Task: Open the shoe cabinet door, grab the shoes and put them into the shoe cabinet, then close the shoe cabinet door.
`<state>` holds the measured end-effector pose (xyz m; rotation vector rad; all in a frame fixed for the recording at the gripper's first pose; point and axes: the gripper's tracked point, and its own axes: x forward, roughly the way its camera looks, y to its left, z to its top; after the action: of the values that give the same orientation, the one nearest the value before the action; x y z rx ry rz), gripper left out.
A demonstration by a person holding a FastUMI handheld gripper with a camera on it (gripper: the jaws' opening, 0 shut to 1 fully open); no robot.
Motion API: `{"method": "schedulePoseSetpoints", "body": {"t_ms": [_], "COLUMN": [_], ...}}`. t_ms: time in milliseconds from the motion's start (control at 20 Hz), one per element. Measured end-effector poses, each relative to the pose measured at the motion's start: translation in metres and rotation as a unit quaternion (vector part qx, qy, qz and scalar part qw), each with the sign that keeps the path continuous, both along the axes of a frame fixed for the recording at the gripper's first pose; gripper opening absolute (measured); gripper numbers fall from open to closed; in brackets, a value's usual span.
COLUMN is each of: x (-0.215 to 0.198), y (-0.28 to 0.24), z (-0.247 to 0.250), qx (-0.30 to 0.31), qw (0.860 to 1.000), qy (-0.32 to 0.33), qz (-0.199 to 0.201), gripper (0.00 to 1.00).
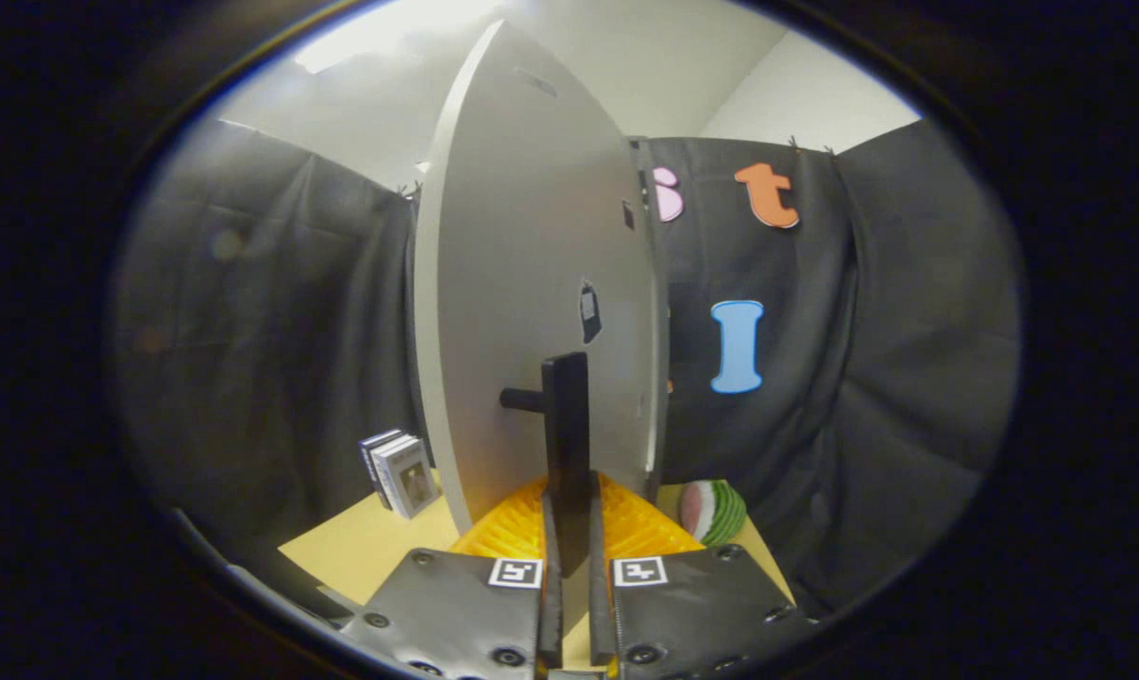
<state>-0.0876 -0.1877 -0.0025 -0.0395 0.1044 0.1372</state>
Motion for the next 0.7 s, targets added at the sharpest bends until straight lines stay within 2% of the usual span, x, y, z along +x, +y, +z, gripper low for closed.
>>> {"method": "schedulePoseSetpoints", "body": {"t_ms": [400, 600, 700], "x": [0.004, 0.009, 0.009], "y": [-0.067, -0.095, -0.106], "z": [0.007, 0.008, 0.009], "qx": [-0.010, 0.000, 0.006], "qw": [0.999, 0.999, 0.999], "qy": [0.002, 0.002, 0.001], "qz": [-0.034, -0.044, -0.047], "gripper": [0.11, 0.05, 0.04]}}
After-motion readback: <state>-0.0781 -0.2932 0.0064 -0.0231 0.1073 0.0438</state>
